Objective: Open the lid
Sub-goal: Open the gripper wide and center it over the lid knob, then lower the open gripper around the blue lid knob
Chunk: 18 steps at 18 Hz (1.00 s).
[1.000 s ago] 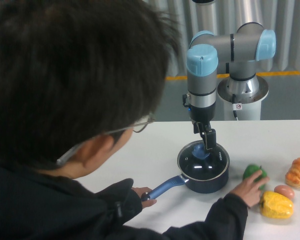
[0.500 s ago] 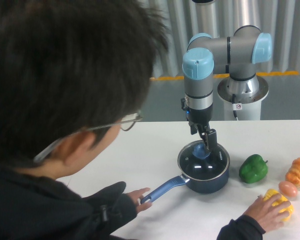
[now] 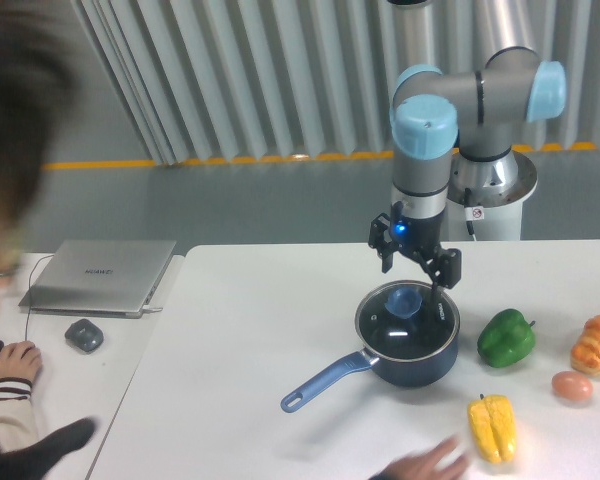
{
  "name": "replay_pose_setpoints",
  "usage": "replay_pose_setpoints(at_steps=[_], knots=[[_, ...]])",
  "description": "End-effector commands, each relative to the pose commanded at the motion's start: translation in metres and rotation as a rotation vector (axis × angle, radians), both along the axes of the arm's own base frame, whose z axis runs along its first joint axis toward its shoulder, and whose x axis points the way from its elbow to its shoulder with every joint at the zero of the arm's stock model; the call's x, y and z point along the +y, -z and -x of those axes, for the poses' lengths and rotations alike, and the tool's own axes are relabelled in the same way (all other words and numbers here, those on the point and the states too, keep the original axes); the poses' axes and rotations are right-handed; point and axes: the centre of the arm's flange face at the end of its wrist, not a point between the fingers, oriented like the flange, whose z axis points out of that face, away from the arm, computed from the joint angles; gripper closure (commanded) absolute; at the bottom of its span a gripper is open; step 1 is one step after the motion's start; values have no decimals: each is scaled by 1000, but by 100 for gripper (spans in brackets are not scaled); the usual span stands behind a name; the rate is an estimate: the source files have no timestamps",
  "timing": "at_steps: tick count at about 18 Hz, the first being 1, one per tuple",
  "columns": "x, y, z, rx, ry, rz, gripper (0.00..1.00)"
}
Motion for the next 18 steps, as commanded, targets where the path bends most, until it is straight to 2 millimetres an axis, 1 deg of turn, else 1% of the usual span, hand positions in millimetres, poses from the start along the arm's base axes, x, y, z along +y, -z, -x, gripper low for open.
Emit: replay_pose_setpoints(at_steps=[1,3,4,6,9,12,18], knots=[[2,2,1,-1,-57,4,0],[5,11,-1,33,-90,12,0],[8,17,-10,54,-76,18,0],[17,20,-28,66,-41,19,0],[23,24,-29,72,-30,22,0],[28,29,-37,78,-14,31,0],[32,39,-34,92,-14,34,0]])
